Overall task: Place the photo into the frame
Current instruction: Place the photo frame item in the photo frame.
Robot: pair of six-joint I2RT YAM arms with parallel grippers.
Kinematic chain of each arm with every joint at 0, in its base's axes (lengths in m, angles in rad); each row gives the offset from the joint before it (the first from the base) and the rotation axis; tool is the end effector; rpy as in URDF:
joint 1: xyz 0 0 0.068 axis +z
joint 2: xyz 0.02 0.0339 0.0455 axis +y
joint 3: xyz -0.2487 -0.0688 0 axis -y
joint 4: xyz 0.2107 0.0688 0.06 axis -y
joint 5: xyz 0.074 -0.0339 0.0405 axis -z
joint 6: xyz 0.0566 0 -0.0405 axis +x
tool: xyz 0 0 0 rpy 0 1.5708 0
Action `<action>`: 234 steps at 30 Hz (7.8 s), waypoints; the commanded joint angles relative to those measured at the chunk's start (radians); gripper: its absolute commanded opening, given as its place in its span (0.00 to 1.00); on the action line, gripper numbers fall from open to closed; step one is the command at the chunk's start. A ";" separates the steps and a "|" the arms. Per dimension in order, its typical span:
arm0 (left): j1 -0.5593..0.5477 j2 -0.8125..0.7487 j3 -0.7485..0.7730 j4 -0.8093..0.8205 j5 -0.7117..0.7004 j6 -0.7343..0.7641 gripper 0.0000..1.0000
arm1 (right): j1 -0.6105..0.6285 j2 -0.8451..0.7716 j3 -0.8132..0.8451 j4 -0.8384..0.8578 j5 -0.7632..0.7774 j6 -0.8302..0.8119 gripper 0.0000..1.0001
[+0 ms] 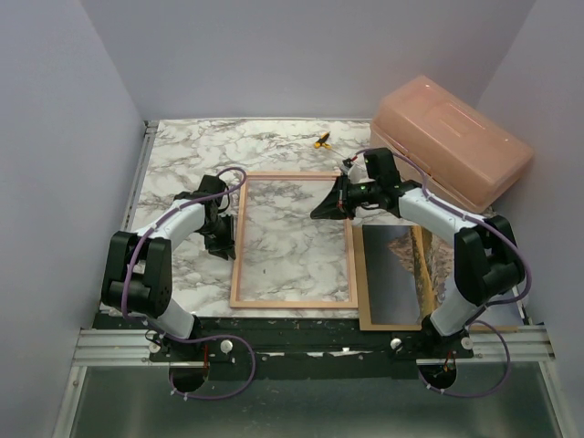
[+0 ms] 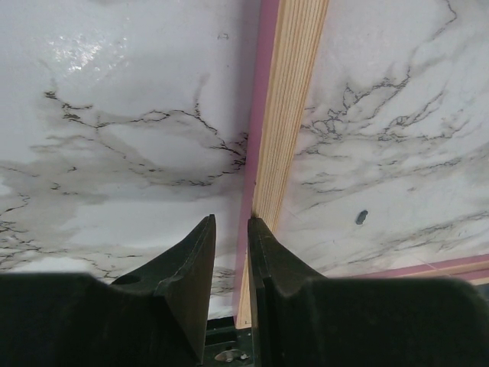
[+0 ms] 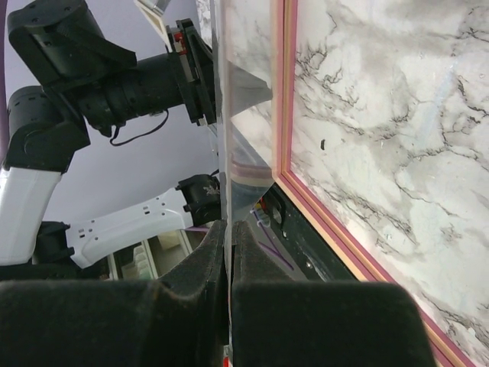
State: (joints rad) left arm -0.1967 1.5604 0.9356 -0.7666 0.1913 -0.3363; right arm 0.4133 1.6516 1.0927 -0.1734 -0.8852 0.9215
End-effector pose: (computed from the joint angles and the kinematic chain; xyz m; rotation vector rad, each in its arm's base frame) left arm 0.2397 -0.0587 0.1601 -0.1834 2.9938 -0.3486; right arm 0.2866 0.1735 0.2271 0.1182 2.5714 1.6323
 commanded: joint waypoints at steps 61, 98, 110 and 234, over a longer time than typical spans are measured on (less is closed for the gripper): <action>-0.034 0.035 -0.004 -0.020 -0.049 0.016 0.23 | 0.014 0.099 0.101 -0.397 -0.103 -0.247 0.00; -0.046 0.042 -0.003 -0.023 -0.052 0.016 0.22 | 0.061 0.054 0.033 -0.262 -0.094 -0.178 0.00; -0.050 0.045 -0.001 -0.026 -0.054 0.014 0.22 | 0.061 0.176 0.216 -0.548 0.072 -0.452 0.00; -0.063 0.057 0.002 -0.032 -0.055 0.014 0.21 | 0.059 0.127 0.187 -0.390 0.192 -0.374 0.00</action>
State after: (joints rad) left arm -0.2382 1.5738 0.9573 -0.8215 0.1322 -0.3214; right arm 0.4568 1.7565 1.2484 -0.5701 -0.6556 0.5415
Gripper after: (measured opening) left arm 0.208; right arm 0.036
